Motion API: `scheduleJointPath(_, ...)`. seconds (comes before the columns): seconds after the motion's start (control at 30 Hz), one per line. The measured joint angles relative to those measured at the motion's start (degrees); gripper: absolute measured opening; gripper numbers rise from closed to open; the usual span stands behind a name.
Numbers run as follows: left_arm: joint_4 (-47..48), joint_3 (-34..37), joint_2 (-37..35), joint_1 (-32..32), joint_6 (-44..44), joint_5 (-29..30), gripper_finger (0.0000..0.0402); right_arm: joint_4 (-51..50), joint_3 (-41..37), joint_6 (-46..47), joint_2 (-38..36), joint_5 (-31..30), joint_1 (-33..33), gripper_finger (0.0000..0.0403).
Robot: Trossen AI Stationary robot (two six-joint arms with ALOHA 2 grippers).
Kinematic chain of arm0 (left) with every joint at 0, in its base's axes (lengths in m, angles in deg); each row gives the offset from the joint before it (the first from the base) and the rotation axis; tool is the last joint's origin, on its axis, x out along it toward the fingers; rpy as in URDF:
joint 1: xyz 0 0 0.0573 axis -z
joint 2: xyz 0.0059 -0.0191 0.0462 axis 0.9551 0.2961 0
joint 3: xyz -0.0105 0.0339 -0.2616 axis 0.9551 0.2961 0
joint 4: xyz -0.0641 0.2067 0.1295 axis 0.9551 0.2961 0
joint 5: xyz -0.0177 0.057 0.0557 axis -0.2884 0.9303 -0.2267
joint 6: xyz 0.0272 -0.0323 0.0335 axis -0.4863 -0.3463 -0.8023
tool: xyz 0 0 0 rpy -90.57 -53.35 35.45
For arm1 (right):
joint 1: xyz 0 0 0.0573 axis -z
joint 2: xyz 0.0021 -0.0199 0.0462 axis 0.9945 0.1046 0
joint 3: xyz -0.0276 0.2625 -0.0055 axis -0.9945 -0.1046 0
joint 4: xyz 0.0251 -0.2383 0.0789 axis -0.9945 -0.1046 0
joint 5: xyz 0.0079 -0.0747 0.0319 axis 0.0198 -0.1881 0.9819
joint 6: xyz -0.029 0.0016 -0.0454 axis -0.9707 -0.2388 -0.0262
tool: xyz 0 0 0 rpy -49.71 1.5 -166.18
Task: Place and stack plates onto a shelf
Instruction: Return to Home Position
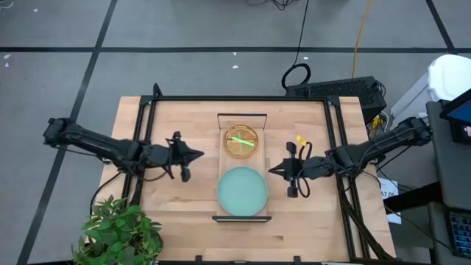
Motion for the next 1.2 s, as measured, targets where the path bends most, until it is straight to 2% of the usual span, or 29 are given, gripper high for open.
scheduleJointPath(0.07,2.8,0.0,-2.54,0.5,0.49,0.11,0.0003,2.41,-2.23,-1.96,-0.08,0.09,-0.19,0.0)
scheduleJointPath(0.17,2.06,2.27,-4.56,2.43,-1.14,0.28,0.0002,6.33,-5.62,-3.97,-0.87,0.2,-0.87,0.0)
scheduleJointPath(0.43,-18.62,13.77,-5.04,5.78,-8.98,-0.91,0.0002,8.25,-15.76,-3.41,-6.76,0.31,-1.56,0.0)
scheduleJointPath(0.63,-26.48,20.26,-5.02,5.99,-10.75,-0.9,0.0002,19.13,-27.61,-5.49,-12.19,0.37,-1.52,0.0)
scheduleJointPath(0.9,-27.29,22.12,-5.02,5.99,-12.91,-5.62,0.0001,32.3,-40.55,-7.54,-20.32,3.41,-1.46,0.0)
scheduleJointPath(1.2,-27.07,22.14,-5.02,5.96,-15.03,-5.71,0.0001,34.08,-45.04,-8.07,-28.12,3.75,-1.46,0.0)
